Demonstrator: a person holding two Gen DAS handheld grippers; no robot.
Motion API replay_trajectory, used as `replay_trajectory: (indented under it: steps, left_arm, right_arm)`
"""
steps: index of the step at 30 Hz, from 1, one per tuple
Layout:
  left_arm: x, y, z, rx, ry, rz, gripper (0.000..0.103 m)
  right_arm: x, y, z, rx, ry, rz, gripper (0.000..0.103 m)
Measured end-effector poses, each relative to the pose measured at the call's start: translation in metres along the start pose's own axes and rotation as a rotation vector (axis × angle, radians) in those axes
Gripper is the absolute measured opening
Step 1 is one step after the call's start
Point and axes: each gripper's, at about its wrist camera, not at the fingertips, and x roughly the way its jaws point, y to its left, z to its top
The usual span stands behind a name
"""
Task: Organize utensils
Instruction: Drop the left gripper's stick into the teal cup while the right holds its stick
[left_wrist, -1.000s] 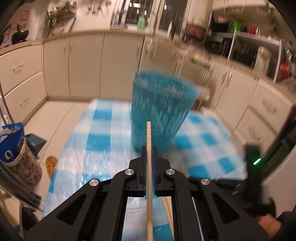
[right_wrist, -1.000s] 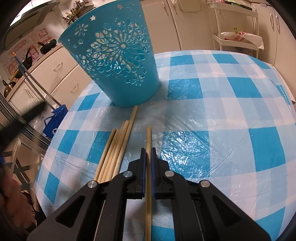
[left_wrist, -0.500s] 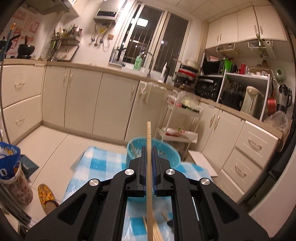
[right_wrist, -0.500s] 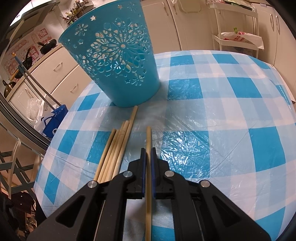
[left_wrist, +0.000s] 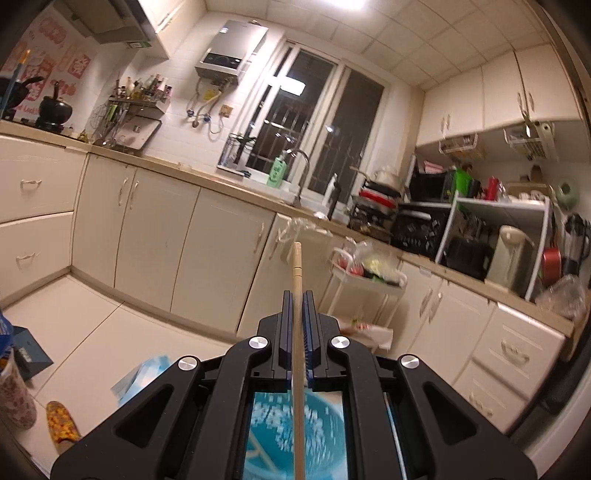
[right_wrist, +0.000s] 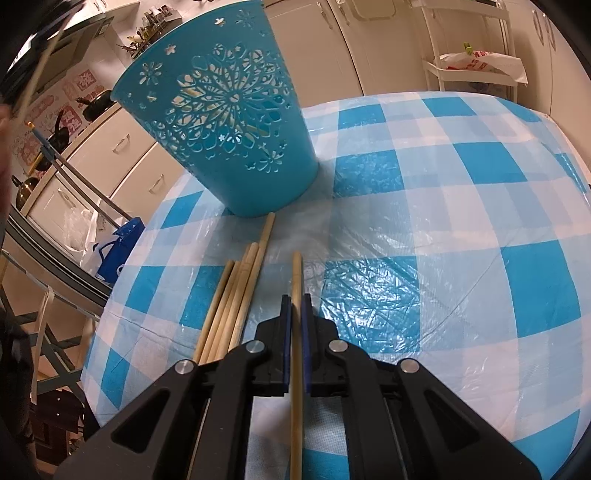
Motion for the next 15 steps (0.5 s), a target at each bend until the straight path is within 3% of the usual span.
replay_trajectory:
  steps: [6, 15]
  left_arm:
    - [0.038, 0.007, 0.000, -0.056, -0.054, 0.051, 0.005]
    - [0.059, 0.012, -0.025, -0.086, -0.073, 0.101, 0.005]
  right_arm:
    - [0.000, -0.002, 0.000, 0.007, -0.001, 0.010, 0.006]
    - [0.000, -0.003, 0.000, 0.011, -0.001, 0.015, 0.006]
